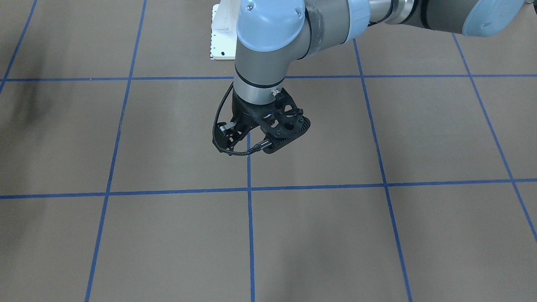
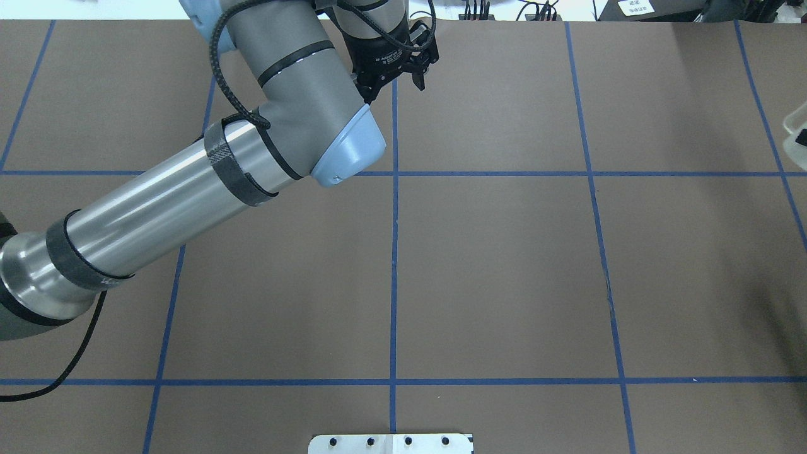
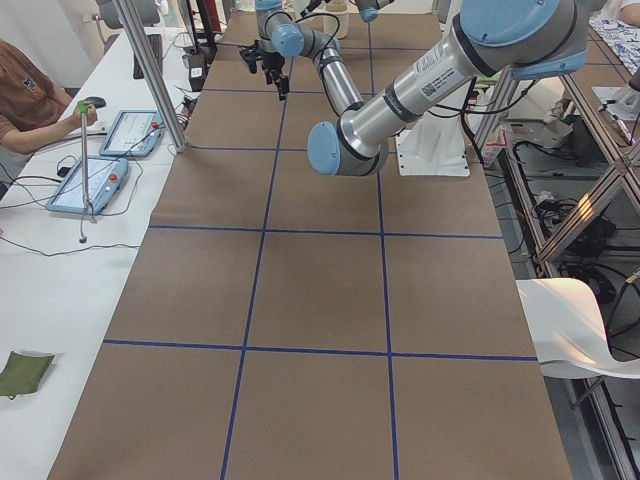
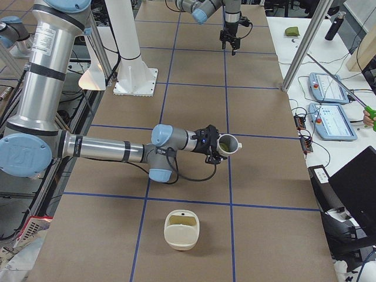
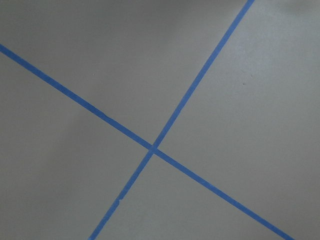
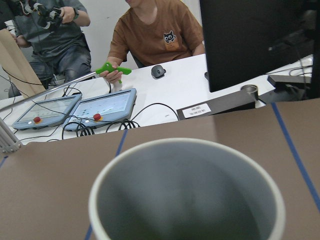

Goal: Left arm hands cup to right arm to dump lemon

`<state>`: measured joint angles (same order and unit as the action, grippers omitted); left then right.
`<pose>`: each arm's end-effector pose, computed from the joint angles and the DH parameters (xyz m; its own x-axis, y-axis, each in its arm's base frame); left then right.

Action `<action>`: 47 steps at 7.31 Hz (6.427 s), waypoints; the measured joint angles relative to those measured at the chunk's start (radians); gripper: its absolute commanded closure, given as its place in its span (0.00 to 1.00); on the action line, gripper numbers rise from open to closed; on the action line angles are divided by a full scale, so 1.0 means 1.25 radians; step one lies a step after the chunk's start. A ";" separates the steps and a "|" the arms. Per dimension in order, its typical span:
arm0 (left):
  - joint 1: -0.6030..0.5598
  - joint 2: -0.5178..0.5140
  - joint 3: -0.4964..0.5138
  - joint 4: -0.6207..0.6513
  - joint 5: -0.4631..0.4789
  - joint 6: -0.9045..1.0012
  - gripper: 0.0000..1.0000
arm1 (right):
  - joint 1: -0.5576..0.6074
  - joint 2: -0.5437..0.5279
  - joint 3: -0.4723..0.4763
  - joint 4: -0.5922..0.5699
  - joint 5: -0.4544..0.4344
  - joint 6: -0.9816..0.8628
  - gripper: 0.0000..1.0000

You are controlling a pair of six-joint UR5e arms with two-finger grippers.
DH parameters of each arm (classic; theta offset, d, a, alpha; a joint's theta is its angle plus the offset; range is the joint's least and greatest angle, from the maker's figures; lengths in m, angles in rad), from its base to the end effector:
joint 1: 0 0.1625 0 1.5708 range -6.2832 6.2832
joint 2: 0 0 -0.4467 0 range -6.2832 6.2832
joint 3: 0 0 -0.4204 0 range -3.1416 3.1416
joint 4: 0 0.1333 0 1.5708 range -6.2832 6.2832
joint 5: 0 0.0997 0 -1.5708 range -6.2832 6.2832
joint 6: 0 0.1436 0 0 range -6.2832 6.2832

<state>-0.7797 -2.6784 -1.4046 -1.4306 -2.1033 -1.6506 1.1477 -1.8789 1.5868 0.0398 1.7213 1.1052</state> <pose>0.5302 -0.6091 0.0367 0.4656 -0.5569 -0.6877 0.3848 0.8273 -0.4094 -0.0744 -0.4375 0.6481 0.4696 -0.0383 0.8821 -0.7063 0.5832 0.4013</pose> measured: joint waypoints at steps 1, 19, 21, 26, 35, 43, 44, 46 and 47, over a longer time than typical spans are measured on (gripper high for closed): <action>0.001 0.000 0.000 0.000 0.004 0.000 0.00 | 0.019 -0.031 -0.049 0.086 0.018 0.061 0.79; -0.006 -0.008 -0.016 0.006 0.061 0.000 0.00 | 0.213 0.011 -0.449 0.657 0.003 1.405 0.77; -0.007 -0.017 -0.034 0.024 0.061 -0.001 0.00 | 0.213 0.011 -0.453 0.667 -0.004 1.496 0.76; -0.016 -0.018 -0.047 0.032 0.067 -0.001 0.00 | 0.217 0.012 -0.451 0.721 -0.010 1.683 0.77; -0.023 -0.015 -0.046 0.030 0.063 0.001 0.00 | 0.202 0.042 -0.169 0.426 0.068 1.458 0.61; -0.011 -0.004 -0.026 0.014 0.063 0.005 0.00 | -0.069 0.383 -0.139 -0.029 -0.010 0.702 0.63; 0.000 -0.004 -0.023 -0.006 0.064 0.001 0.01 | -0.126 0.438 -0.138 -0.100 -0.085 0.649 0.65; 0.010 -0.008 -0.012 -0.033 0.070 -0.019 0.03 | -0.256 0.537 -0.126 -0.255 -0.245 0.535 0.65; 0.011 -0.015 0.004 -0.037 0.079 -0.027 0.04 | -0.313 0.567 -0.102 -0.343 -0.305 0.480 0.68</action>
<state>-0.7662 -2.6969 -1.3994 -1.4763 -2.0047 -1.6843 0.7561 -1.1699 1.4588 -0.3883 1.3397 1.7052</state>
